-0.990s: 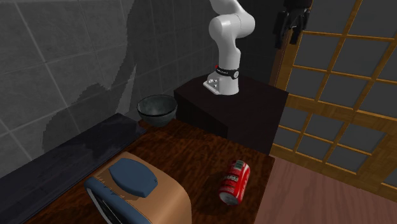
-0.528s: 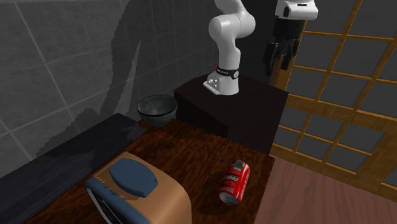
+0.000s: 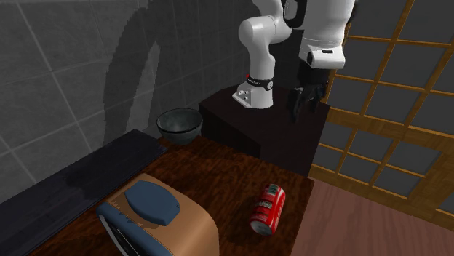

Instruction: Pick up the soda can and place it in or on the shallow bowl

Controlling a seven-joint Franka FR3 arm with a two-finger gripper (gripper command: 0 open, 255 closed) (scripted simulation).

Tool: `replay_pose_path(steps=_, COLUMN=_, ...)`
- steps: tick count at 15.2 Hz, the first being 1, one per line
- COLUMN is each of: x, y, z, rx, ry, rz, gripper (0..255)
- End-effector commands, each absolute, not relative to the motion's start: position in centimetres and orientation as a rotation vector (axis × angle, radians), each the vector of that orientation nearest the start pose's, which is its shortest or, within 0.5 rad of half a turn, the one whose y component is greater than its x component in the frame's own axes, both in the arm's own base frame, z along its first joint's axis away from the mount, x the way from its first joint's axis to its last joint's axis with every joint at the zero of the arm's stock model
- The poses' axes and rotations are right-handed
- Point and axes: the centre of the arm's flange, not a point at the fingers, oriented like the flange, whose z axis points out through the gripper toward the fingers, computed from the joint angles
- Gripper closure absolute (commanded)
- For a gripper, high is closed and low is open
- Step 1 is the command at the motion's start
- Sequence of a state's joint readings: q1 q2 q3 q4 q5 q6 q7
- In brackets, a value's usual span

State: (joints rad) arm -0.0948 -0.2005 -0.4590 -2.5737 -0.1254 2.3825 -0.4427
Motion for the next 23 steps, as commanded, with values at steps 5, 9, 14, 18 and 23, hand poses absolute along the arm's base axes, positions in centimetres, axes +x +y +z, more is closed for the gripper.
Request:
replay_pose_path(steps=5, x=38.8, y=-27.3, z=26.6, rx=-3.141, ry=0.012, rz=0.002, gripper=0)
replay_pose_path(steps=9, x=38.9, y=-27.5, z=24.8, rx=-3.141, ry=0.012, rz=0.002, gripper=0)
replay_pose_path(steps=14, x=38.9, y=-27.5, z=22.3, rx=-3.141, ry=0.012, rz=0.002, gripper=0)
replay_pose_path(steps=18, x=38.9, y=-27.5, z=22.3, rx=-3.141, ry=0.012, rz=0.002, gripper=0)
replay_pose_path(steps=23, x=38.9, y=-27.5, z=22.3, rx=-3.141, ry=0.012, rz=0.002, gripper=255)
